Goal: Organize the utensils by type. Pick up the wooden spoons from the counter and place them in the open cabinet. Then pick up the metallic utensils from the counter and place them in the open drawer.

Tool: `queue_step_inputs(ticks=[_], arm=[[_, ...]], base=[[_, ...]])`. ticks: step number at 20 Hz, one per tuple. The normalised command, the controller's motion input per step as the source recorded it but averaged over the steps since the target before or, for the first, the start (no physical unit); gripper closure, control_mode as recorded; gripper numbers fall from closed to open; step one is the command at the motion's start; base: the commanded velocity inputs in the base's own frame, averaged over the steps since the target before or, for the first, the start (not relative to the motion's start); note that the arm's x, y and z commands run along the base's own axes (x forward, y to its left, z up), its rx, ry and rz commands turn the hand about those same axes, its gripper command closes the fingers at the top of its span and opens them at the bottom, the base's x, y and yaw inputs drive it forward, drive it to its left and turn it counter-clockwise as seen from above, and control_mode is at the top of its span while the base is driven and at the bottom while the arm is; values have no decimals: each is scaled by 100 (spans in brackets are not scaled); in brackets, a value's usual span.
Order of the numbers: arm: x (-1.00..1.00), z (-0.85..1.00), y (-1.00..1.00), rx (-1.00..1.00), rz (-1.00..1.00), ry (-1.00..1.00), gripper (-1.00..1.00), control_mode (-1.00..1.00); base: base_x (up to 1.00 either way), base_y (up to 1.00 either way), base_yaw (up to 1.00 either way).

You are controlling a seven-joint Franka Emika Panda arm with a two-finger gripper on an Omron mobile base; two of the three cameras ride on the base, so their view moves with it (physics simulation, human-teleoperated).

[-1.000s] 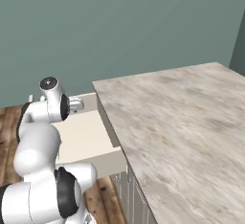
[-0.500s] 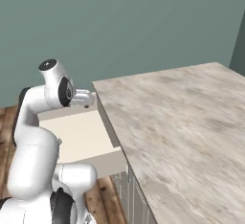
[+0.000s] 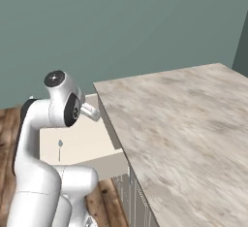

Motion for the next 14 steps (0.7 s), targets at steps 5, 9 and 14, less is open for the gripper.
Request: queue_step_inputs(ticks=[5,9,14], arm=[[-14,0,-3,9,-8,-18,-100,-100],[-6,0,0,0,-11,-12,-100,-100],[-6,0,1,0,-5,-5,-100,100]], base=[[0,0,0],[0,0,0],[-20,0,-13]])
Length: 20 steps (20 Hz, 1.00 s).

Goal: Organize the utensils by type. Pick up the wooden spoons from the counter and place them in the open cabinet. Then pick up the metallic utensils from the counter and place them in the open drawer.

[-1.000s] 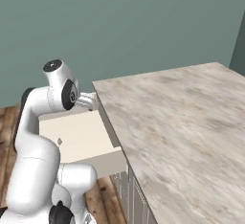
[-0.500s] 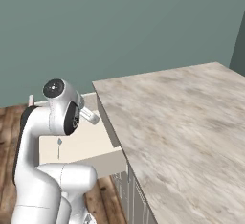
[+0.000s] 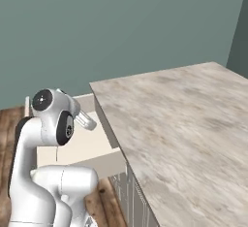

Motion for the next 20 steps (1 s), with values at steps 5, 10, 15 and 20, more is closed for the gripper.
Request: queue_step_inputs(ticks=[5,10,15,20], arm=[[0,0,0,0,0,0,-100,100],[0,0,0,0,0,0,-100,100],[0,0,0,0,0,0,-100,100],[0,0,0,0,0,0,-100,100]], base=[[-49,0,-37],[-75,-2,-42],[-98,-2,-40],[-79,-4,-51]])
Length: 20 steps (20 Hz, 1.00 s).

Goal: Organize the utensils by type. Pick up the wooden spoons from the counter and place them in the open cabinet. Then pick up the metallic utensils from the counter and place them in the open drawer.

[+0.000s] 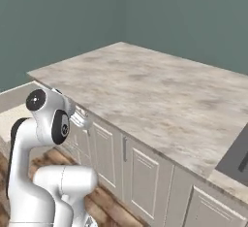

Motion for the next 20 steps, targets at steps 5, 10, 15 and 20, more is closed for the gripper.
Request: queue_step_inputs(ticks=[5,10,15,20], arm=[[0,0,0,0,0,0,-100,100],[0,0,0,0,0,0,-100,100],[0,0,0,0,0,0,-100,100],[0,0,0,0,0,0,-100,100]], base=[[-47,-13,-55],[-26,-26,-55],[-9,-55,-49],[0,-90,-42]])
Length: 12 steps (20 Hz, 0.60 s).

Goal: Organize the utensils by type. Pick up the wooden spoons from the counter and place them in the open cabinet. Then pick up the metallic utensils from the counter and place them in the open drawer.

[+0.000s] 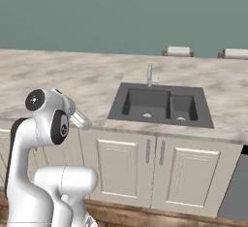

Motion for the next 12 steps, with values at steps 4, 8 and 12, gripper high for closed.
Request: queue_step_inputs(ticks=[4,8,12], arm=[[0,0,0,0,0,0,-100,100],[0,0,0,0,0,0,-100,100],[0,0,0,0,0,0,-100,100]], base=[[0,-100,-37],[8,-100,-32],[18,-94,-26]])
